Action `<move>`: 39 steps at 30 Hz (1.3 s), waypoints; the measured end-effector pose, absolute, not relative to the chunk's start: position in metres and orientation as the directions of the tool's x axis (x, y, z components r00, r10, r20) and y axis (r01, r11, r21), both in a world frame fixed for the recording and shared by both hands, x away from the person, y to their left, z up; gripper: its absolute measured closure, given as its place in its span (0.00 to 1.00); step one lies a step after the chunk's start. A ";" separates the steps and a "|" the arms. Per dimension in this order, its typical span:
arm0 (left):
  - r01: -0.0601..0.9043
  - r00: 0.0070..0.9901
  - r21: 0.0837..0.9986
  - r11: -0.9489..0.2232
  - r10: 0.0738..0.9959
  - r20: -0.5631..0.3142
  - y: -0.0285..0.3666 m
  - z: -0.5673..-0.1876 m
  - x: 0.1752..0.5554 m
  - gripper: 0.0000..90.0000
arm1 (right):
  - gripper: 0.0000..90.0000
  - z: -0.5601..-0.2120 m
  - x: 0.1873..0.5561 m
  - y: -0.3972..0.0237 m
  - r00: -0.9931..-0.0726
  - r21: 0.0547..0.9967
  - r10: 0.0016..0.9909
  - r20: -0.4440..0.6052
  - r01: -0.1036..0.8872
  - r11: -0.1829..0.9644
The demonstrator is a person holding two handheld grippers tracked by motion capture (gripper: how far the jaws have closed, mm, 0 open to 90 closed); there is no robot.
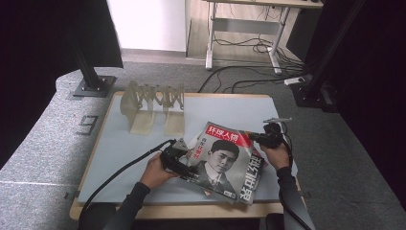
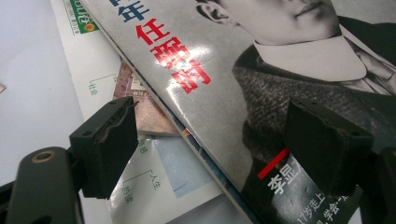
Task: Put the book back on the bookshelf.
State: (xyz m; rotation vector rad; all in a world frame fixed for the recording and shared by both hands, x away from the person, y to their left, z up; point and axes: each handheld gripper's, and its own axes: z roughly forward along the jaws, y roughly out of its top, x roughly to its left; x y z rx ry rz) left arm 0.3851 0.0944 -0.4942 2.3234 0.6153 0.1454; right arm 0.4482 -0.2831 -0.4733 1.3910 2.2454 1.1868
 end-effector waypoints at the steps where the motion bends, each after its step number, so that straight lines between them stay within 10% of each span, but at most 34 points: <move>1: 0.389 0.880 0.673 -0.629 0.470 -0.069 0.094 -0.494 0.385 0.20 | 0.92 -0.471 0.447 -0.282 -0.522 0.748 0.832 0.187 0.625 0.224; 39: 0.441 0.884 0.672 -0.595 0.420 -0.208 0.087 -0.496 0.413 0.25 | 0.94 -0.380 0.414 -0.247 -0.716 0.903 0.690 0.104 0.358 0.236</move>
